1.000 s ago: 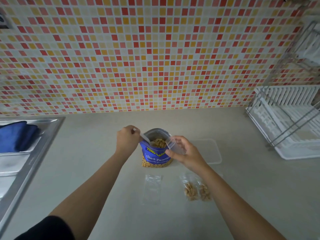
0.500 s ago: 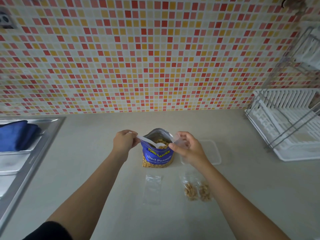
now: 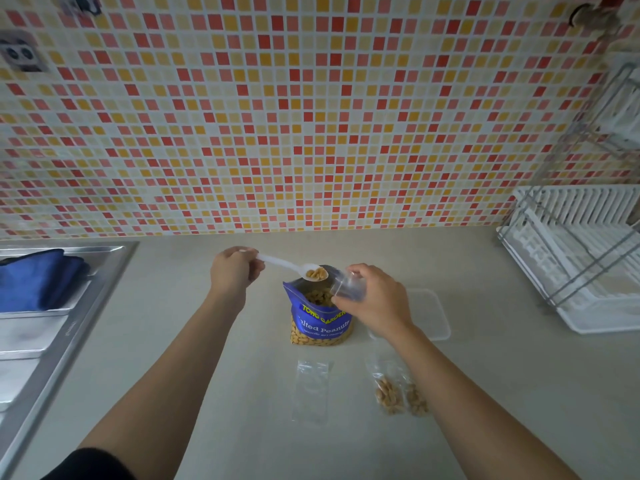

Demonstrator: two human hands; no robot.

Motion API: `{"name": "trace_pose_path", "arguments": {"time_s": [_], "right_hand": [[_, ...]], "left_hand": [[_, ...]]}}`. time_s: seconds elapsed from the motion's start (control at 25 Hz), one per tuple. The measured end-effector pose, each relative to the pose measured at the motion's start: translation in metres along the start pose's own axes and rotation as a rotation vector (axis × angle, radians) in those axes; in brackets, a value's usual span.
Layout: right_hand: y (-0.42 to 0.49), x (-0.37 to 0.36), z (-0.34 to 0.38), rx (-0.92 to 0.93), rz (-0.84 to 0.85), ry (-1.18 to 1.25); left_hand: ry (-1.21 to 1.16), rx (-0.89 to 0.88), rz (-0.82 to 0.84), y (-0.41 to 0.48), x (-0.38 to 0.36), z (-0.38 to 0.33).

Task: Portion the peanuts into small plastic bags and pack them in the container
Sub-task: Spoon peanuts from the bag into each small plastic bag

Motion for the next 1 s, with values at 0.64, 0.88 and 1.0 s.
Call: {"name": "trace_pose_path", "arguments": {"time_s": [0.64, 0.88, 1.0], "right_hand": [[-0.009, -0.019, -0.007, -0.232, -0.095, 0.763], [-0.013, -0.015, -0.019, -0.267, 0.08, 0.748], [-0.012, -0.014, -0.022, -0.274, 0.112, 0.757]], "left_hand": [[0.694, -0.735, 0.102, -0.044, -0.011, -0.018], [0.751, -0.393, 0.028, -0.033, -0.039, 0.027], [0.564, -0.178, 0.052, -0.034, -0.046, 0.028]]}}
Point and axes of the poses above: each hand's wrist, its own y-axis towards the middle knuckle, its own x-axis out of the back of the hand, z = x × y, the point moved 1 cm from there along y, towards the middle knuckle, and after that the axes turned 4 degrees about x, right-handed, at the moved point
